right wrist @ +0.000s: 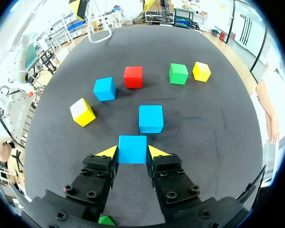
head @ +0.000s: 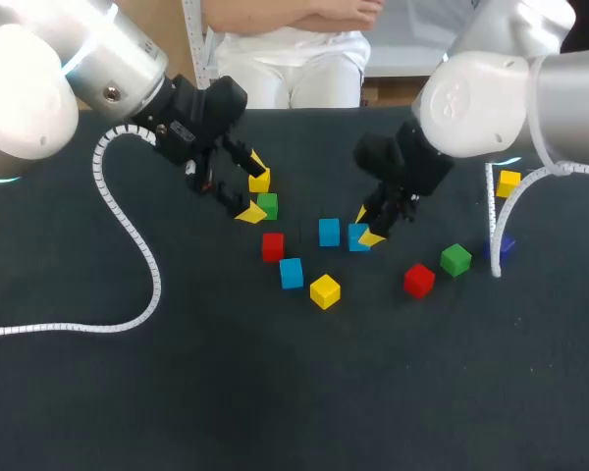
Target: Place the blue cubes, place green cubes on the blue cubes, place the yellow cubes on the green cubes, then place the red cubes on the yellow cubes, and place purple cube on the red cubes.
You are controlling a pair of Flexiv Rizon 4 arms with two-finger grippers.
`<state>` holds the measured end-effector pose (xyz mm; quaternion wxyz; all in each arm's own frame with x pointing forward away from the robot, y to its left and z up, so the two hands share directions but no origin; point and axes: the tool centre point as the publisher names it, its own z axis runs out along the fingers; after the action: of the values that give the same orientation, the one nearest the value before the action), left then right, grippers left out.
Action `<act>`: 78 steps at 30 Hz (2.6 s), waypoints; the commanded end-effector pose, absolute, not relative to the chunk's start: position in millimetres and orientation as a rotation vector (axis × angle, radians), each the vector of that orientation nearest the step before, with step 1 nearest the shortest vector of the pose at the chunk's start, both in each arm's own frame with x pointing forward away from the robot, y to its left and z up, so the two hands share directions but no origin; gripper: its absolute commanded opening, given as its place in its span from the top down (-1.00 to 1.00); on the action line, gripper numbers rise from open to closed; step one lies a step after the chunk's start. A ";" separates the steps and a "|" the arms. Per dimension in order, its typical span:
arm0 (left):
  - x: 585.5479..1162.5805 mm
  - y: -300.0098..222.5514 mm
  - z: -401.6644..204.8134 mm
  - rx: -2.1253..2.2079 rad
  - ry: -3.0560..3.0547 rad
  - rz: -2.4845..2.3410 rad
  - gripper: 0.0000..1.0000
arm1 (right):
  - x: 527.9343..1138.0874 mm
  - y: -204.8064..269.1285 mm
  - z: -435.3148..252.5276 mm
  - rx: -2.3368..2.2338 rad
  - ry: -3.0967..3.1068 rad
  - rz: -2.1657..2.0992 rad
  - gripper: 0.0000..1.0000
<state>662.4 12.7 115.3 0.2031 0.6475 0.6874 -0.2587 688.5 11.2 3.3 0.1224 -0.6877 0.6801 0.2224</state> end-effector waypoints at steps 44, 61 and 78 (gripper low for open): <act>663.0 12.5 115.7 1.809 1.921 -0.721 -1.00 | 702.9 14.8 -3.1 -1.998 1.995 0.679 1.00; 663.0 12.5 115.7 1.809 1.921 -0.721 -1.00 | 705.1 14.5 -5.2 -1.997 2.003 0.683 0.95; 663.0 12.5 115.7 1.809 1.921 -0.721 -1.00 | 706.1 10.8 -2.9 -1.980 2.013 0.699 -1.00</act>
<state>662.4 12.7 115.3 0.2031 0.6475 0.6874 -0.2587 705.8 12.7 -3.7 0.1155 -0.6762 0.6879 0.2371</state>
